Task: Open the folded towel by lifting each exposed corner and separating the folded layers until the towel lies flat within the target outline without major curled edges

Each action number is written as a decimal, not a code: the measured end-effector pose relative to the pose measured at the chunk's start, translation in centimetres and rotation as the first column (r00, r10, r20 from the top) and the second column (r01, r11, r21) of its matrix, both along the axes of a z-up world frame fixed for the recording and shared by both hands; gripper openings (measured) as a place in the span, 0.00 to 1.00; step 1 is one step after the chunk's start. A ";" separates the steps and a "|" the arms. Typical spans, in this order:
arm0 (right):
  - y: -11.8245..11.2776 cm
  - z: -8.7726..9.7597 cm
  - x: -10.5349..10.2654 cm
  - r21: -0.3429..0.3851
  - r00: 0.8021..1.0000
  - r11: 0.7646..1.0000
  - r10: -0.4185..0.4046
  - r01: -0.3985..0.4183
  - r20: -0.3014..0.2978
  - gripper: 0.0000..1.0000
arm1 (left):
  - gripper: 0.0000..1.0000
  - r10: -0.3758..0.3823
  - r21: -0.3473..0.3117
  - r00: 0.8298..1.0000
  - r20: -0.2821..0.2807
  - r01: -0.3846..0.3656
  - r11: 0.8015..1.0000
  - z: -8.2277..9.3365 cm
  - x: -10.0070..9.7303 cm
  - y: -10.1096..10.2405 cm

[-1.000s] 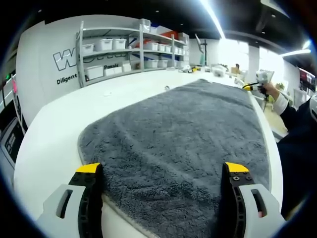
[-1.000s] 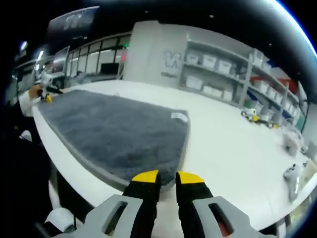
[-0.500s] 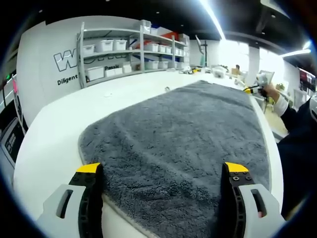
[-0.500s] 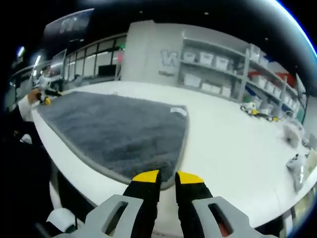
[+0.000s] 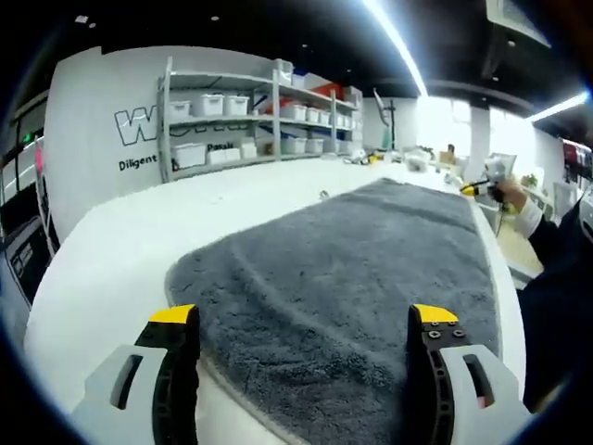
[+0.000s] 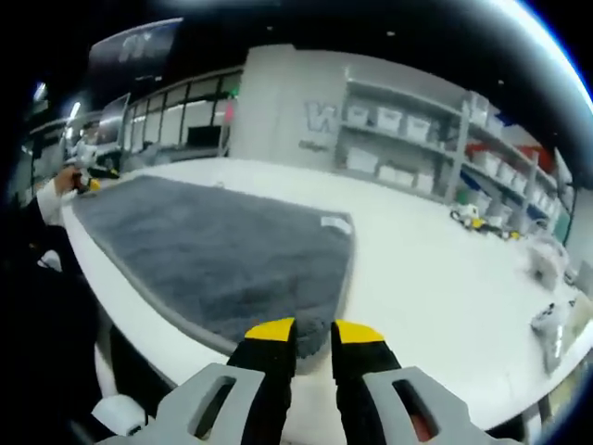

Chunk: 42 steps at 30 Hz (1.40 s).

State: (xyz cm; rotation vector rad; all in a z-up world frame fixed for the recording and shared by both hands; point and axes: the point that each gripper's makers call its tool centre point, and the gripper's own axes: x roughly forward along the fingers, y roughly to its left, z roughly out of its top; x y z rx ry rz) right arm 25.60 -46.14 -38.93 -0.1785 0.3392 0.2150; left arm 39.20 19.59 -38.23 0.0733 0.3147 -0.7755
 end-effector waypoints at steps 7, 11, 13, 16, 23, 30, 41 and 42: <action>1.7 2.1 0.1 0.038 0.996 0.999 0.032 -0.036 0.086 0.35 | 0.98 0.042 0.009 0.998 0.047 -0.042 0.999 1.3 -0.7 0.7; 2.6 2.8 0.2 0.063 0.993 0.997 0.046 -0.053 0.111 0.56 | 1.00 0.071 -0.002 0.996 0.044 -0.071 0.997 1.9 -1.6 0.9; 2.9 3.1 0.2 0.063 0.991 0.996 0.049 -0.057 0.124 0.59 | 1.00 0.108 -0.005 0.994 0.015 -0.108 0.994 1.8 -1.9 1.2; 3.7 3.4 0.2 0.057 0.988 0.995 0.073 -0.081 0.137 0.64 | 1.00 0.139 -0.026 0.989 0.055 -0.138 0.990 2.7 -2.4 1.3; 5.0 3.6 0.1 0.086 0.983 0.990 0.100 -0.115 0.156 0.70 | 1.00 0.145 -0.045 0.986 0.086 -0.142 0.989 3.6 -4.4 0.4; 6.5 4.6 -0.1 0.097 0.975 0.985 0.125 -0.144 0.186 0.77 | 1.00 0.178 -0.045 0.977 0.120 -0.174 0.984 4.5 -7.1 0.1; 9.7 6.1 -0.2 0.083 0.957 0.974 0.186 -0.209 0.222 0.94 | 1.00 0.249 -0.038 0.955 0.163 -0.246 0.969 5.5 -9.9 0.6; 10.1 6.3 -0.2 0.088 0.956 0.973 0.188 -0.213 0.226 0.95 | 1.00 0.248 -0.037 0.954 0.166 -0.246 0.969 5.6 -10.1 0.6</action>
